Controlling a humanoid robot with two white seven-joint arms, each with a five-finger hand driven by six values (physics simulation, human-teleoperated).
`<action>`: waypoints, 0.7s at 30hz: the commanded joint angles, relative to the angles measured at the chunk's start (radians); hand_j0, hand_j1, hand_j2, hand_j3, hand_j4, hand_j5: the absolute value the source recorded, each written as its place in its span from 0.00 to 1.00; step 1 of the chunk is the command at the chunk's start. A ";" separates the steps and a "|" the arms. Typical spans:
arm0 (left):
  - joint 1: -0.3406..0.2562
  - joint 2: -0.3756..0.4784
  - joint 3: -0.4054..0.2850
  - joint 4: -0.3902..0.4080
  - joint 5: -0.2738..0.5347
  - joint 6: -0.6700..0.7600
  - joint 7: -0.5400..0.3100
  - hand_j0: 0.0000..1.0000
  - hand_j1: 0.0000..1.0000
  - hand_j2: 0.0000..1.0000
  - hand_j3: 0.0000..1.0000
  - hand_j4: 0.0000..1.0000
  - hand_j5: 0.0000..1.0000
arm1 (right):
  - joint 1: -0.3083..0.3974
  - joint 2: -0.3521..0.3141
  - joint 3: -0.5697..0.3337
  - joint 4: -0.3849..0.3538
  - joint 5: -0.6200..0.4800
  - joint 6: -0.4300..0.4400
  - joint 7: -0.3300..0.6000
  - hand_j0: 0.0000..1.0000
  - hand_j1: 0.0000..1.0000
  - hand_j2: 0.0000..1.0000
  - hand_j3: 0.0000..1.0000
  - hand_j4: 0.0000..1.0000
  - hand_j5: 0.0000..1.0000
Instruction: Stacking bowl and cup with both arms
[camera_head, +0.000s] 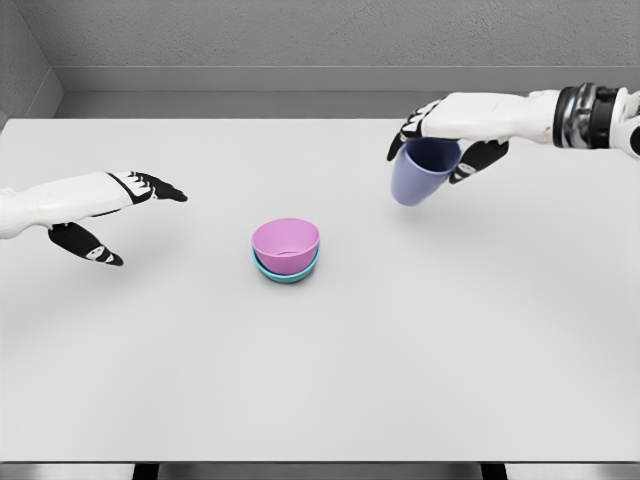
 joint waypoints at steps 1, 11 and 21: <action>0.000 -0.001 0.001 0.004 0.007 0.002 0.000 1.00 1.00 1.00 1.00 1.00 1.00 | 0.002 0.005 -0.001 0.000 -0.006 0.003 -0.001 0.73 0.73 0.73 0.73 0.73 0.73; -0.002 -0.007 0.001 0.019 0.006 0.002 -0.001 1.00 1.00 1.00 1.00 1.00 1.00 | -0.008 0.040 -0.001 0.000 -0.009 0.008 -0.001 0.73 0.73 0.73 0.73 0.73 0.73; -0.005 -0.021 0.001 0.019 0.006 0.002 -0.001 1.00 1.00 1.00 1.00 1.00 1.00 | -0.015 0.074 -0.001 0.000 -0.011 0.012 -0.001 0.73 0.73 0.73 0.73 0.73 0.73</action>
